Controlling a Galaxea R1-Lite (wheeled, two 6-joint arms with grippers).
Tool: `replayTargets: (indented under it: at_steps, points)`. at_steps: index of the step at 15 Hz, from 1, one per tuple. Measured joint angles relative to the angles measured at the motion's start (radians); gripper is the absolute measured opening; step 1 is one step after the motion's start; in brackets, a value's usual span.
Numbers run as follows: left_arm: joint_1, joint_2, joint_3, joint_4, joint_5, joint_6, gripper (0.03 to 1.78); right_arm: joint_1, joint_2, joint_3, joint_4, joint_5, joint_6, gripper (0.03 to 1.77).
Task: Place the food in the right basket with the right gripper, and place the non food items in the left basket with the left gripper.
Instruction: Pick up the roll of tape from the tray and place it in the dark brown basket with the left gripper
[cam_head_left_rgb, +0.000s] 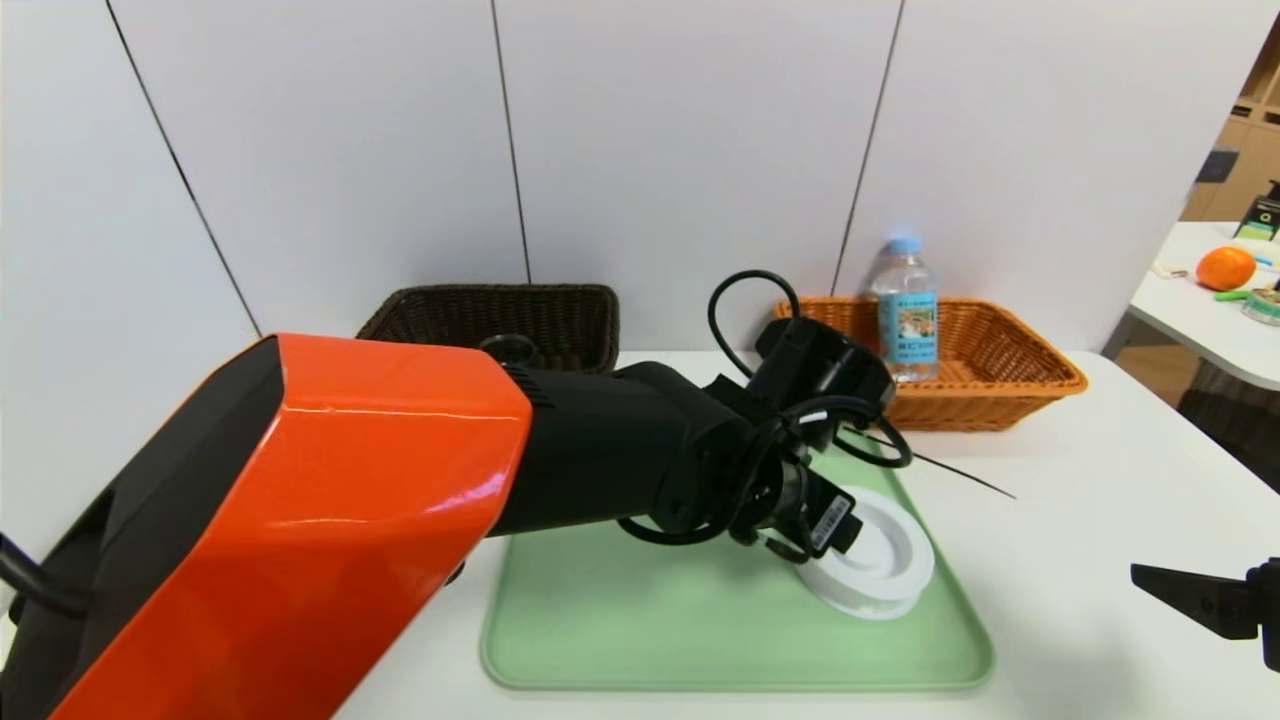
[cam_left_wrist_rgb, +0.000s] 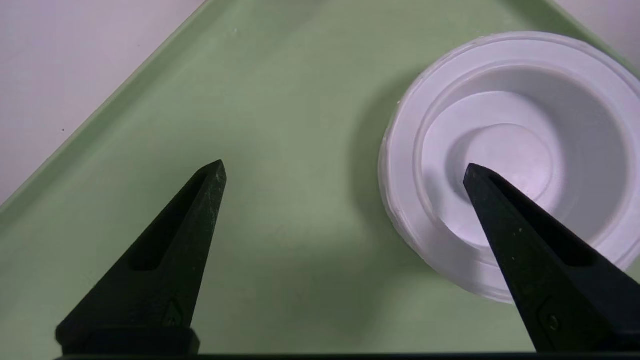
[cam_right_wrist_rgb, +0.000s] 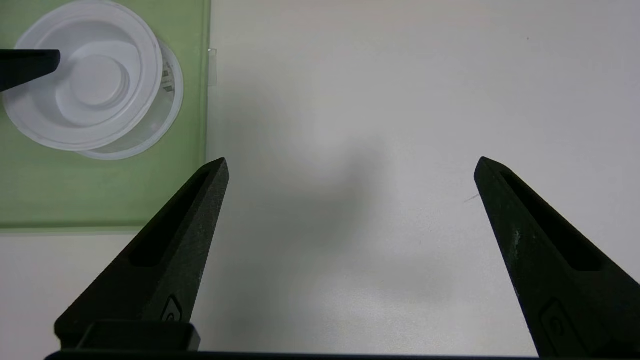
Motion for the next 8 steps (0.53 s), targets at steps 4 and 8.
replayTargets:
  at_steps: [4,8]
  points:
    - [0.001,0.012,-0.003,0.000,0.004,-0.016,1.69,0.000,0.001,0.000,-0.002,0.000,0.000,1.69]
    - [0.010,0.016,-0.004,0.000,0.004,-0.016,1.69,0.000,0.003,-0.002,-0.001,0.000,0.000,1.69]
